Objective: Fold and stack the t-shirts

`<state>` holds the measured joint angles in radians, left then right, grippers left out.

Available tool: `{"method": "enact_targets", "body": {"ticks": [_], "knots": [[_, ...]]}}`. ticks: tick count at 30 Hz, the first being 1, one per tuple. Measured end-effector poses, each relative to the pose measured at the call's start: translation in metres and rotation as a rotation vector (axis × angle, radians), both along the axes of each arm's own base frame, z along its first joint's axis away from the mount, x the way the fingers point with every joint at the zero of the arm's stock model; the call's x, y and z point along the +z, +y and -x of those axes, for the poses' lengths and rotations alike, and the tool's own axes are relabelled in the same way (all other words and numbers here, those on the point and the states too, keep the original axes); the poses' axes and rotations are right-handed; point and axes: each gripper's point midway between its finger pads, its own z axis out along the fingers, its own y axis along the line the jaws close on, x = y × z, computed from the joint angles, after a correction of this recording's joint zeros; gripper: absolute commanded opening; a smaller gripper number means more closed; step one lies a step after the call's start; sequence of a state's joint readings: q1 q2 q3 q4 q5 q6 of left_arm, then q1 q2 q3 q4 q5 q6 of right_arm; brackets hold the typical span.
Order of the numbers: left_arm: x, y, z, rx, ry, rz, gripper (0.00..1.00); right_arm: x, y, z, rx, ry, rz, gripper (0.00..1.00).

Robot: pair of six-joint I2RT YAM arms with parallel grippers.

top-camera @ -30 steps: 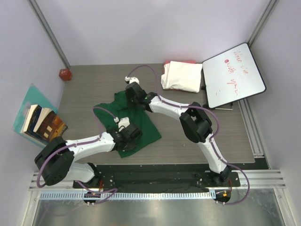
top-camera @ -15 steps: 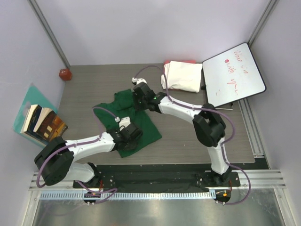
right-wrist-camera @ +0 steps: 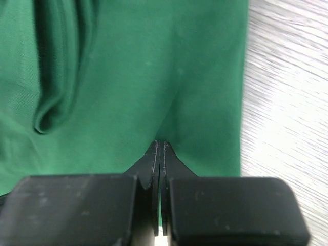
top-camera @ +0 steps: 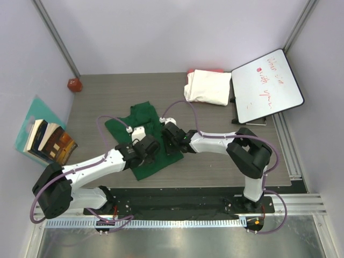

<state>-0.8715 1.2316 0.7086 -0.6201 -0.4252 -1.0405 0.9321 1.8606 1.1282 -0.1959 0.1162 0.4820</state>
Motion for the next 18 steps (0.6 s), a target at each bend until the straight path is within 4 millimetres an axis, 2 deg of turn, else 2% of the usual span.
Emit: {"method": "enact_targets", "body": {"ticks": [3,6,11,12,13,14,18], "knots": [[0.015,-0.001,-0.015,0.01,-0.039,-0.002,0.47,-0.001,0.007,-0.001,0.0,-0.008,-0.021,0.01],[0.017,-0.004,-0.024,0.009,-0.039,-0.023,0.44,-0.001,0.012,-0.001,-0.005,-0.011,-0.04,0.01],[-0.003,-0.004,-0.027,-0.011,0.012,-0.087,0.29,-0.001,0.019,-0.002,-0.012,-0.015,-0.073,0.01],[-0.008,-0.004,-0.027,-0.016,0.024,-0.101,0.19,-0.002,0.02,-0.002,-0.013,-0.014,-0.08,0.01],[-0.013,-0.004,-0.026,-0.019,0.036,-0.113,0.14,-0.002,0.02,-0.002,-0.013,-0.013,-0.086,0.01],[-0.016,-0.004,-0.026,-0.015,0.043,-0.118,0.01,-0.001,0.021,-0.003,-0.013,-0.013,-0.093,0.01],[-0.031,0.003,-0.027,0.001,0.078,-0.176,0.0,-0.003,0.022,-0.003,-0.016,-0.012,-0.116,0.01]]}}
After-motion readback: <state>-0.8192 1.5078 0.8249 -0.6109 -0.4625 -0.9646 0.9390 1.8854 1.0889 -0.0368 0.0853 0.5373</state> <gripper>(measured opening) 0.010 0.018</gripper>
